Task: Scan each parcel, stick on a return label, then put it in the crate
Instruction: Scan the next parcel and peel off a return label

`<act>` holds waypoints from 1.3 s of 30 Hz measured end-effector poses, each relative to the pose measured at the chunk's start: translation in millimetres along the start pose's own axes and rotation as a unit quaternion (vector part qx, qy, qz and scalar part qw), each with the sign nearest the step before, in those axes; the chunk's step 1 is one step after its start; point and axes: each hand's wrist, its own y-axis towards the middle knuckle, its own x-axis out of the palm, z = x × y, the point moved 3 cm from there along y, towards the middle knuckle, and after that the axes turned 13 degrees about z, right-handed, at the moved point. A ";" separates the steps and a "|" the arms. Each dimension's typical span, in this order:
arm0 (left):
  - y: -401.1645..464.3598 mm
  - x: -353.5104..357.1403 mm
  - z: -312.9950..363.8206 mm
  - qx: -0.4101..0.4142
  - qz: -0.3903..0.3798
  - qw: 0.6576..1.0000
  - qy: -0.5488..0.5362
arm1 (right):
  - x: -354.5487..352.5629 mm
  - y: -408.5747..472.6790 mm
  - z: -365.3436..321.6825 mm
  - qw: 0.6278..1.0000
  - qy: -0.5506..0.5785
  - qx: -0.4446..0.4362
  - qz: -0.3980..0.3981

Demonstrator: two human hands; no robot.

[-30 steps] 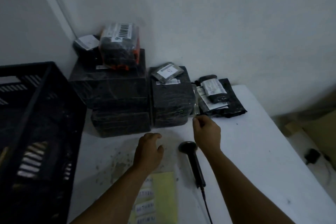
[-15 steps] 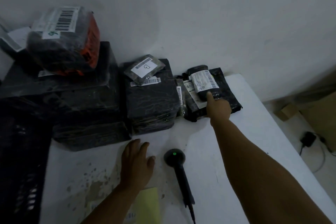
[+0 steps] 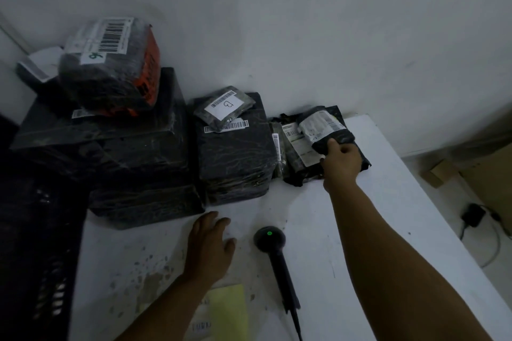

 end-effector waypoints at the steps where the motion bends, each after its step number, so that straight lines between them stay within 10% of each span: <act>1: 0.0 -3.2 0.1 -0.005 -0.007 1.000 -0.020 | -9.8 -7.7 -2.3 1.000 0.017 -0.007 0.010; 17: -42.3 -90.3 -5.0 -0.096 0.060 0.951 -0.287 | -138.2 -198.5 42.4 0.979 0.182 -0.076 -0.044; 39: -68.9 -91.4 -68.9 -0.290 -0.017 0.839 -0.460 | -94.4 -258.4 85.7 0.918 -0.102 -0.187 -0.335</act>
